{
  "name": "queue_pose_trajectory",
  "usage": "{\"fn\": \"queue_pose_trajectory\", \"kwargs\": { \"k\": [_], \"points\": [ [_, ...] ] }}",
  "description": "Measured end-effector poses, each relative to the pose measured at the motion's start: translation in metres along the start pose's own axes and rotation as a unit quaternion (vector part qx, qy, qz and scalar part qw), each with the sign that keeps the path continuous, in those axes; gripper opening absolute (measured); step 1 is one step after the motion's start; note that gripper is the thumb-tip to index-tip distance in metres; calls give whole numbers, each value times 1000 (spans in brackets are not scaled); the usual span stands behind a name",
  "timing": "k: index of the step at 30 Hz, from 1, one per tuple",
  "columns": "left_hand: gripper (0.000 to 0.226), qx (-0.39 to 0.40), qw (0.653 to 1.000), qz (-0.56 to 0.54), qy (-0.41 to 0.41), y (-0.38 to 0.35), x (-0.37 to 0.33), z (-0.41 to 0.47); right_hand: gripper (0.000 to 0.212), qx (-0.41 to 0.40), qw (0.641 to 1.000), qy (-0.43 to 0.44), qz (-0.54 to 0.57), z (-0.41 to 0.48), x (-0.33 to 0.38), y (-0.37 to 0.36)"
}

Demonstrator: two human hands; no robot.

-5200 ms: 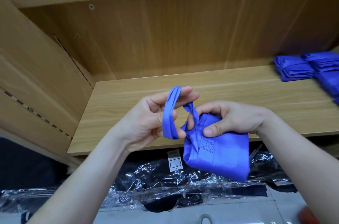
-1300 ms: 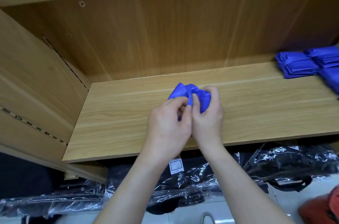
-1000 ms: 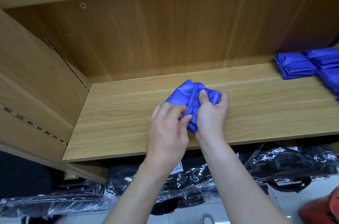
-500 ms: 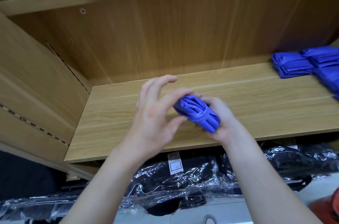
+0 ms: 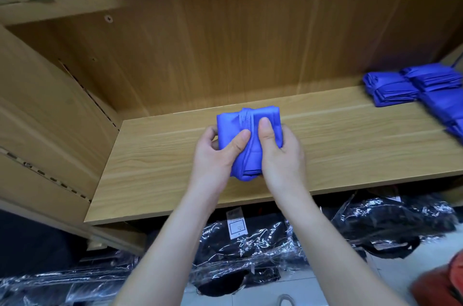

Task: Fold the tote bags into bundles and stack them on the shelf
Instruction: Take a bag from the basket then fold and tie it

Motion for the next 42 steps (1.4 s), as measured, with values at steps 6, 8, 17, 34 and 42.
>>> {"fn": "queue_pose_trajectory", "kwargs": {
  "k": [6, 8, 17, 34, 42],
  "points": [
    [35, -109, 989, 64, -76, -17, 18, -19, 39, -80, 995, -7, 52, -16, -10, -7],
    [40, -118, 983, 99, -97, -17, 19, -22, 38, -73, 996, -7, 59, -17, -14, -7],
    [34, -1, 999, 16, -27, 17, -2, 0, 33, 137, 981, 132, -27, -6, -10, 12],
    [39, 223, 908, 300, -192, 19, -2, -4, 21, 388, 911, 26, -138, 7, 16, 57],
    [50, 186, 959, 189, -102, -13, 34, 2, 82, 284, 949, -80, -110, -3, -1, 123]
  ]
}}
Point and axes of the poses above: each hand's wrist, its own z-axis towards the middle knuckle, its own y-axis out of the back of the hand, x = y × z, the point moved 1 cm from there along z, towards the middle knuckle, and after that the axes turned 6 degrees about -x, right-handed, at the moved point
